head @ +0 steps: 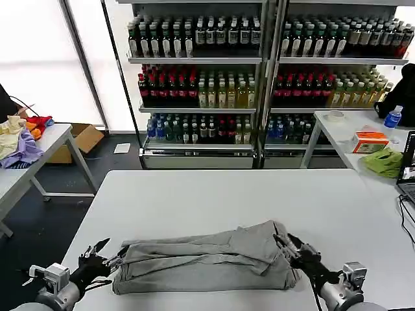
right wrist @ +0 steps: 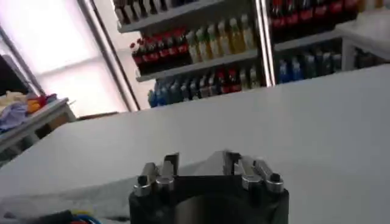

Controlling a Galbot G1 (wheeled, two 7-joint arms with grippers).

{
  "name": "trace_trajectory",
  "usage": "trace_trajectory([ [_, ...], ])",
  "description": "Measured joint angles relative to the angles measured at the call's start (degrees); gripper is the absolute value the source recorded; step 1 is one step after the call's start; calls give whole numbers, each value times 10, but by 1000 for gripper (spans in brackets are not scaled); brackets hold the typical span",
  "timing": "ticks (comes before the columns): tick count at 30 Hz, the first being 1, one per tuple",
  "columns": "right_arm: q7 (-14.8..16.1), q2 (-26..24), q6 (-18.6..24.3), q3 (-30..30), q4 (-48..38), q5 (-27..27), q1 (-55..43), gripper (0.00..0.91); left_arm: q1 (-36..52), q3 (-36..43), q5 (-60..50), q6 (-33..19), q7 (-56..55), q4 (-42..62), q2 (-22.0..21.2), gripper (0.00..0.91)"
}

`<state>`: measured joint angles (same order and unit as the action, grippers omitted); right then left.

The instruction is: Fold and organize the clothes.

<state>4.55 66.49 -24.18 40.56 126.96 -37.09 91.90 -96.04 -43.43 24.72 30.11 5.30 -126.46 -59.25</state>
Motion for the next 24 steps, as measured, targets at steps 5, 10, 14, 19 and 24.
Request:
trace_trajectory([
  [5, 3, 5, 33, 11, -6, 16, 12, 907, 1, 36, -2, -8, -66, -5, -51, 907],
  [10, 6, 10, 55, 15, -10, 24, 22, 907, 9, 83, -12, -19, -142, 0, -104, 907],
  [14, 9, 15, 68, 16, -10, 29, 30, 907, 14, 116, -22, -24, -194, 11, -137, 907],
  [19, 11, 20, 83, 17, -14, 35, 40, 907, 17, 144, -37, -32, -236, 26, -168, 907],
  [24, 11, 24, 91, 17, -15, 35, 44, 907, 15, 166, -54, -35, -259, 39, -190, 191],
])
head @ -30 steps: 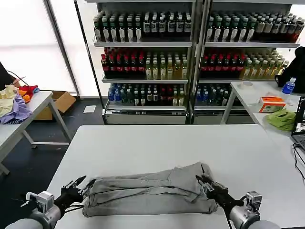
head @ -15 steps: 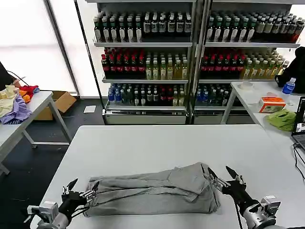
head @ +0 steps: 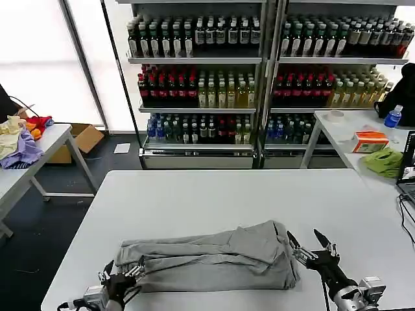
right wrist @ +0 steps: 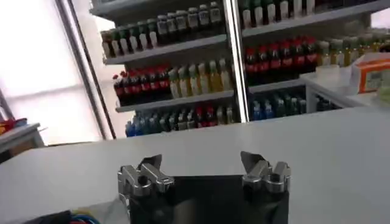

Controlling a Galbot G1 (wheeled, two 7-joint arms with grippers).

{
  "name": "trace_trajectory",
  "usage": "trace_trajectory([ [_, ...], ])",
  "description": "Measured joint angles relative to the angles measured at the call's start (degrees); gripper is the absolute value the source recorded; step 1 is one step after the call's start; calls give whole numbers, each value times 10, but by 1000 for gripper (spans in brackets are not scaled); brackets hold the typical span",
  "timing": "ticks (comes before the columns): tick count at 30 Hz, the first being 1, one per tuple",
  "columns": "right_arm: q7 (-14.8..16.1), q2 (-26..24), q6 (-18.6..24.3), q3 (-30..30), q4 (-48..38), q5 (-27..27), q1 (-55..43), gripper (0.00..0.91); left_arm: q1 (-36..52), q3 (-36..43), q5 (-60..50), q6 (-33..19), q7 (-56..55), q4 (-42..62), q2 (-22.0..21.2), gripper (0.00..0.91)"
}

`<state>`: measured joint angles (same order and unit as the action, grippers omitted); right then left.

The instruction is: Fold and organize the clothes.

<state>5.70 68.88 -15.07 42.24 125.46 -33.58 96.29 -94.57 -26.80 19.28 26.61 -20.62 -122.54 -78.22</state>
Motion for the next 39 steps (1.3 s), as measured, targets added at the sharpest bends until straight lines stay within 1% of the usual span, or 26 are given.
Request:
trace_trajectory([
  [1, 0, 0, 1, 0, 0, 0, 1, 907, 1, 4, -5, -2, -3, 3, -4, 121],
  [2, 0, 0, 2, -1, 1, 1, 1, 907, 2, 6, -9, -4, -6, 6, -8, 101],
  [3, 0, 1, 3, -1, 2, 1, 2, 907, 3, 9, -13, -6, -8, 9, -11, 60],
  [6, 0, 2, 4, 1, 5, 1, 4, 907, 4, 17, -23, -14, -15, 16, -24, 10],
  [12, -1, 3, 6, 6, 10, -2, 9, 907, 4, 29, -36, -27, -20, 25, -40, 0],
  [18, -1, 7, 7, 5, 14, -3, 16, 907, 6, 36, -42, -39, -20, 31, -50, 10],
  [21, -1, 9, 8, 3, 16, -4, 20, 907, 10, 36, -42, -46, -19, 35, -52, 0],
  [25, -1, 10, 8, 0, 17, -6, 23, 907, 15, 32, -49, -53, -19, 37, -52, 10],
  [33, -2, 8, 9, 0, 22, -10, 20, 907, 34, 0, -55, -64, -6, 20, -29, 10],
  [39, -3, 5, 8, -4, 25, -11, 18, 907, 50, -66, -33, -65, 16, 20, 9, 10],
])
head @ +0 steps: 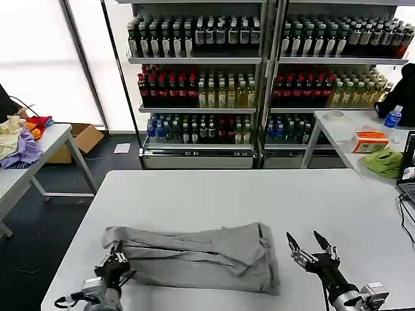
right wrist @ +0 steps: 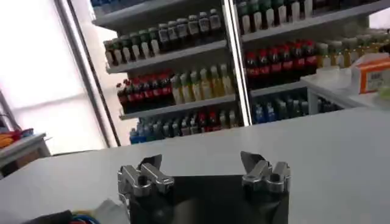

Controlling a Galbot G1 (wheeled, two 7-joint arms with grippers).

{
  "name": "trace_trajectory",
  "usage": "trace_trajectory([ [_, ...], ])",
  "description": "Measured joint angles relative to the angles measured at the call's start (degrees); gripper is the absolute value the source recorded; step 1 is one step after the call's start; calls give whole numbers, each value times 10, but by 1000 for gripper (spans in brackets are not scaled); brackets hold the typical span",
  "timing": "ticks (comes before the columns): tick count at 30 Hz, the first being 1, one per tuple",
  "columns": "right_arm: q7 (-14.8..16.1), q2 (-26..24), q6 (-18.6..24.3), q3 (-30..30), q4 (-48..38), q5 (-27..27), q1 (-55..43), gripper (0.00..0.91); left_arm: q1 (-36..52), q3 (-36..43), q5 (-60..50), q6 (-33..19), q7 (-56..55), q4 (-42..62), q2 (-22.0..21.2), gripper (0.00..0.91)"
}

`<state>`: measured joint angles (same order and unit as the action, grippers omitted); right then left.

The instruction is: Fold and organize the clothes.

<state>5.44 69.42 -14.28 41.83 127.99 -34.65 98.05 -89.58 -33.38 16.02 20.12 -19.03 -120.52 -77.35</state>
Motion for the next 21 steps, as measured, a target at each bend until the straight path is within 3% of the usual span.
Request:
trace_trajectory([
  [12, -1, 0, 0, -7, 8, 1, 1, 907, 10, -147, 95, 0, 67, 50, 122, 10],
  [21, -1, 0, -2, 0, 14, 2, 10, 907, 27, -145, 193, 11, 70, 23, 176, 10],
])
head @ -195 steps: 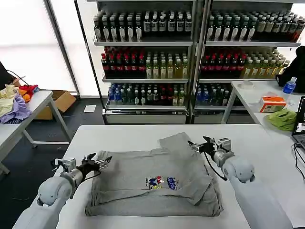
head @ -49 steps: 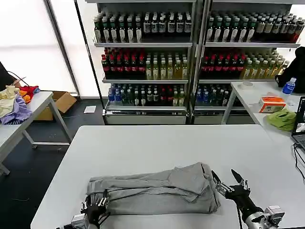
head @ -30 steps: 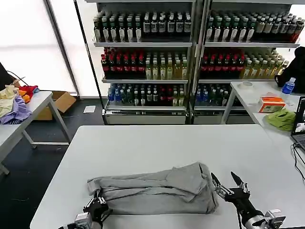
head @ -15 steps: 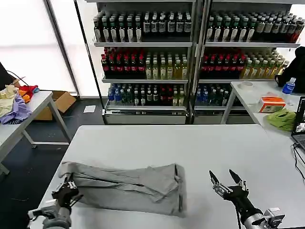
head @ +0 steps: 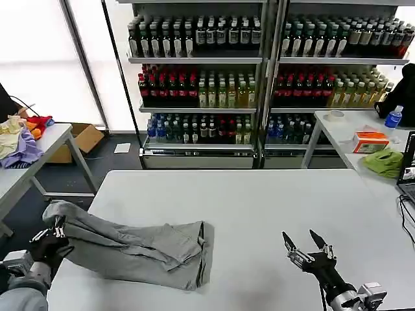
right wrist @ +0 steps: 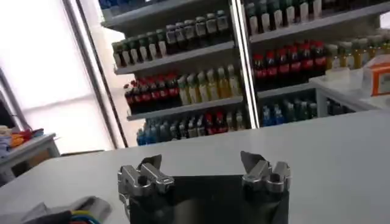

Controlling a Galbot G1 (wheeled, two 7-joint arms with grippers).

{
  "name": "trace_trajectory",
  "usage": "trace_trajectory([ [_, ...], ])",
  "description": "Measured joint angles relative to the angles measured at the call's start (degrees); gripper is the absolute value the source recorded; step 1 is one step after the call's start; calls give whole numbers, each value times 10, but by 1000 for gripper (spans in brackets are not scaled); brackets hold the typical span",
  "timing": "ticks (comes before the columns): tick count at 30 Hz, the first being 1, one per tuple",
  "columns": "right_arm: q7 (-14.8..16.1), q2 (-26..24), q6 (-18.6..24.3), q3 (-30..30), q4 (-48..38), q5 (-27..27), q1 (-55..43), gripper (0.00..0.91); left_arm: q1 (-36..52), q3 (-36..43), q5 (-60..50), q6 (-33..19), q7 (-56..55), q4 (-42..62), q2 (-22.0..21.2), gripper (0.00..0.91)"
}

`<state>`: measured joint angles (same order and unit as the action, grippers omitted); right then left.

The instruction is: Fold and organize the clothes.

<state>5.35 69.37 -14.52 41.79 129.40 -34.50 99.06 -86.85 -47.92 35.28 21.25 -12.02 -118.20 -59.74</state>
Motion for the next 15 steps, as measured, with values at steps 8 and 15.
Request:
trace_trajectory([
  [8, 0, -1, -3, 7, 1, 3, 11, 907, 6, 79, 68, -3, -21, -48, 3, 10],
  [15, -3, 2, -4, 17, -2, 5, 13, 907, 24, 183, 77, -16, -23, -56, -20, 10],
])
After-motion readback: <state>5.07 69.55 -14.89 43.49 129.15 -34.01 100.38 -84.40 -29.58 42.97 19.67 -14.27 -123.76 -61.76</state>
